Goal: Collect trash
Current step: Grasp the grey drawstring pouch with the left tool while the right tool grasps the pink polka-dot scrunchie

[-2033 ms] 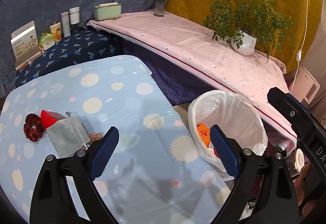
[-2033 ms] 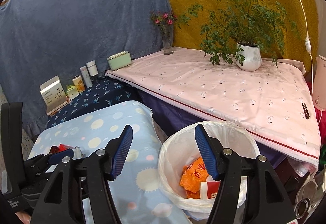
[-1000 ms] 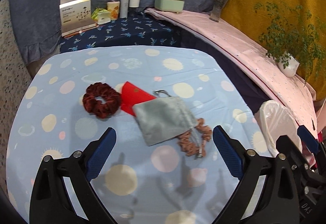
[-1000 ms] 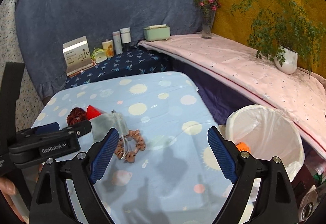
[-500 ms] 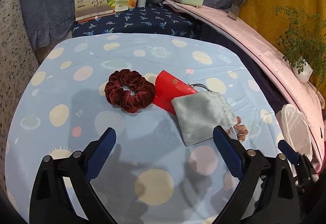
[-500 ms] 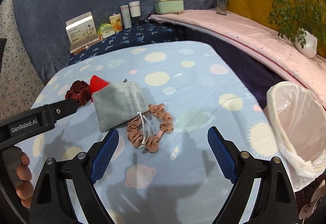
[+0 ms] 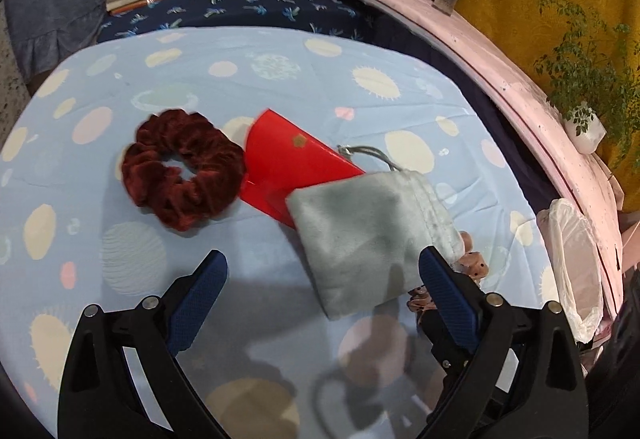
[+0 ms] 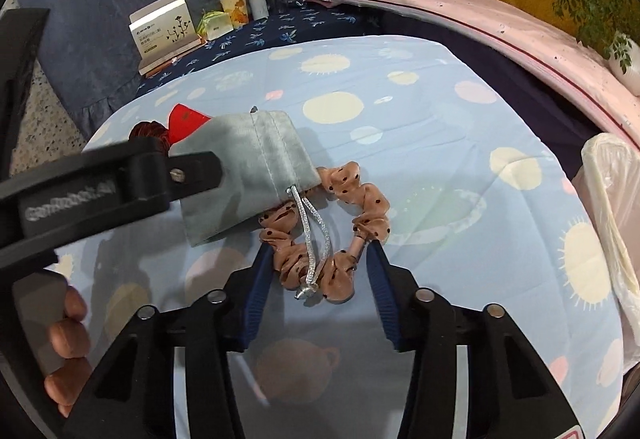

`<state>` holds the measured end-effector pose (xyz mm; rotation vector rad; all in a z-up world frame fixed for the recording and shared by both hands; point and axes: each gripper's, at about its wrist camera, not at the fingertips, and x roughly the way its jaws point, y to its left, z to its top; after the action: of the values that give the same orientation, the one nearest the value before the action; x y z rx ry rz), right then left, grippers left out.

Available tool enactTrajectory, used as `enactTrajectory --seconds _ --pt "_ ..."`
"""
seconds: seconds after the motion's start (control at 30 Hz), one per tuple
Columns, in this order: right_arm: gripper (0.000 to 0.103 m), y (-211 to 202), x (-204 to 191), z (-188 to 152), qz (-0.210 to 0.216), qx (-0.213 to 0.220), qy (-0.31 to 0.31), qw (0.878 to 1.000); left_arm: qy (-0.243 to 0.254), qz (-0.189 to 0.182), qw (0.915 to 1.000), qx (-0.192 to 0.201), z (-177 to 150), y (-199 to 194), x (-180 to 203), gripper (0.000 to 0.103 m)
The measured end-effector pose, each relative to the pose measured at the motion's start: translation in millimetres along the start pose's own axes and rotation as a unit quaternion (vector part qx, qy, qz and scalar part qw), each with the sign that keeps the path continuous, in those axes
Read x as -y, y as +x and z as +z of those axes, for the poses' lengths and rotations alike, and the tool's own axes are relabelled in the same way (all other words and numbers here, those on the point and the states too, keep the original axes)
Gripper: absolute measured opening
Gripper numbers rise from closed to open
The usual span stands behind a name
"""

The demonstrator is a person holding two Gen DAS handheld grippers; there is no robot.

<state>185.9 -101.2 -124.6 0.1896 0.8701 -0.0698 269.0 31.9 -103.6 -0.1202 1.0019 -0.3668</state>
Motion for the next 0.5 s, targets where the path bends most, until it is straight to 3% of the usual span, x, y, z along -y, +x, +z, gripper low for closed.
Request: enactTrajectory --seconds 0.17,0.27,0.37,0.43,0.5 --pt "0.025 -3.1 8.7 -1.9 0.012 -0.002 0.007 1.0 0.008 -0.012 0.9999 -0.008 -4.0 10.5 9.8 0.082" --pt "0.021 -6.6 16.0 -3.6 0.014 -0.002 0.015 1.0 0.019 -0.02 0.9995 -0.011 -7.0 11.0 18.9 0.066" --pt "0.02 -12.9 24.8 -5.6 0.013 0.0 0.025 1.0 0.029 -0.029 0.999 -0.018 -10.0 10.6 27.9 0.046" --pt "0.019 -18.2 31.6 -6.7 0.011 0.003 0.031 0.999 0.032 -0.036 0.9985 -0.027 -13.0 10.6 33.1 0.017" --pt "0.019 -26.1 39.5 -7.7 0.008 0.01 0.036 0.999 0.038 -0.038 0.9982 -0.028 -17.0 8.2 39.0 0.007"
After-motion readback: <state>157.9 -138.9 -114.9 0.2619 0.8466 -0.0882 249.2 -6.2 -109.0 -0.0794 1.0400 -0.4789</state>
